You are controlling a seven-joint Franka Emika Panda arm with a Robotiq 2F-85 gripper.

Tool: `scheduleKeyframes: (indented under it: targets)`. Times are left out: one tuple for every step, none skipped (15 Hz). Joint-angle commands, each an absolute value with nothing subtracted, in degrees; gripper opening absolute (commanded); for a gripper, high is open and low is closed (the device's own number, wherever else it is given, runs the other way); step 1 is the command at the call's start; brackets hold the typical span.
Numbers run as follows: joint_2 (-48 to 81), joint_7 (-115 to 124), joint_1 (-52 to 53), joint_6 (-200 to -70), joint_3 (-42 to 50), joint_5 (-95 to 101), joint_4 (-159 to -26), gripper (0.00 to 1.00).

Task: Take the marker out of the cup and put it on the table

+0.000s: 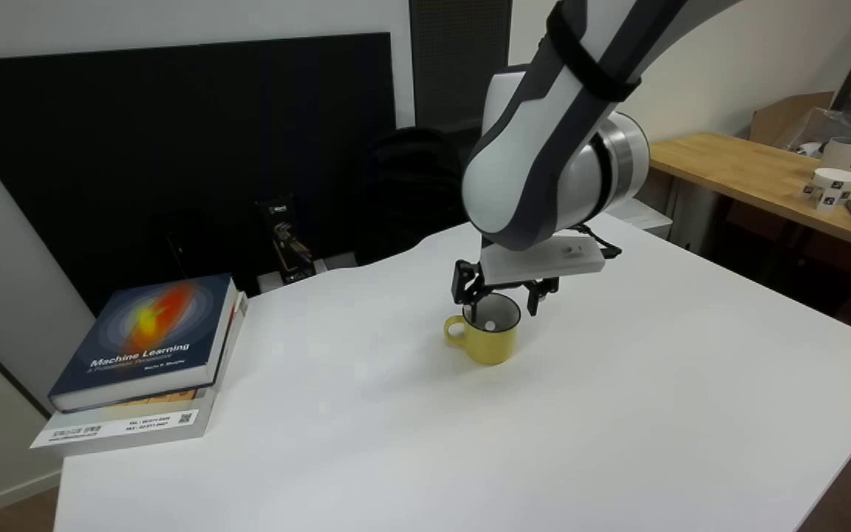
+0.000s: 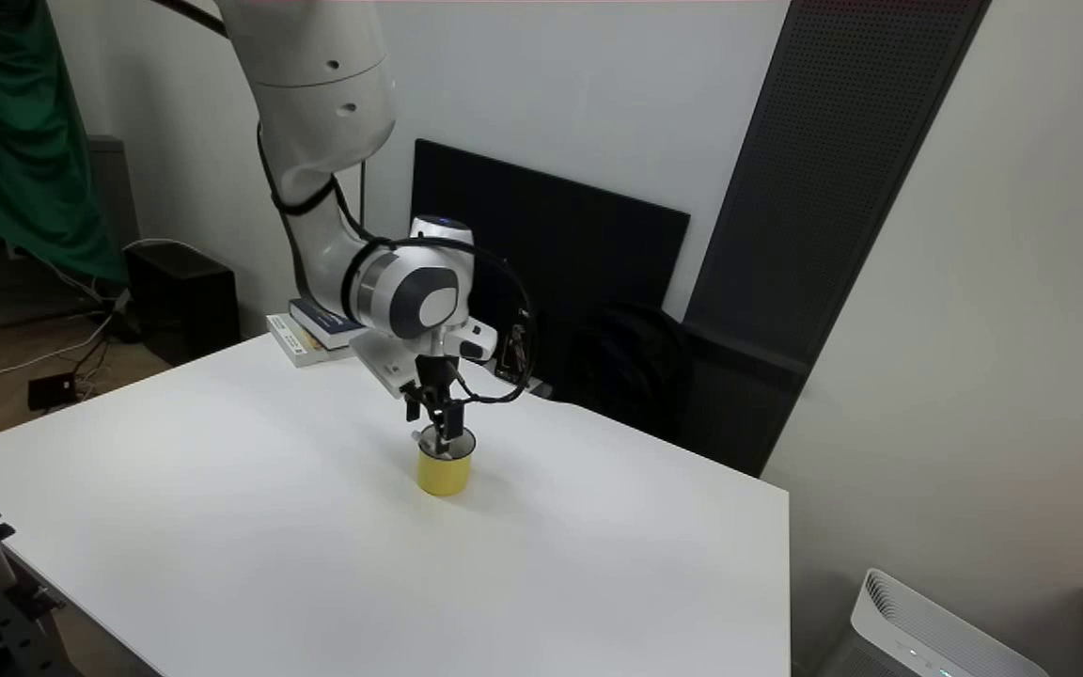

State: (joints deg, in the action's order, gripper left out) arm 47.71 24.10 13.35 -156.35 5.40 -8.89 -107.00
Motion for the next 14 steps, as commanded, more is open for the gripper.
scheduleKeyframes:
  targets:
    - [48.64,27.02,15.58,-158.06,7.32,-7.79,-106.89,1.00]
    - [48.79,27.14,15.89,-158.21,7.54,-7.80,-106.93,1.00]
    - [49.02,27.32,16.32,-158.42,7.88,-7.71,-106.92,1.00]
    - [49.22,27.40,16.67,-158.60,8.14,-7.65,-106.89,1.00]
    - [49.39,27.50,17.03,-158.91,8.42,-7.58,-106.92,1.00]
    - [49.58,27.59,17.46,-159.31,8.79,-7.48,-106.96,1.00]
    - [49.78,27.71,17.93,-159.76,9.22,-7.37,-106.97,1.00]
    - [49.89,27.71,18.21,-160.04,9.45,-7.36,-106.98,1.00]
    - [49.95,27.83,18.62,-160.45,9.84,-7.30,-107.03,1.00]
    - [50.01,27.88,18.92,-160.59,10.10,-7.26,-107.04,1.00]
    - [50.14,28.06,19.38,-160.95,10.54,-7.17,-107.06,1.00]
    - [50.20,28.06,19.61,-161.11,10.74,-7.16,-107.05,1.00]
    - [50.22,28.03,19.73,-161.06,10.84,-7.23,-107.00,1.00]
    - [50.27,28.04,19.87,-161.10,10.94,-7.26,-106.98,1.00]
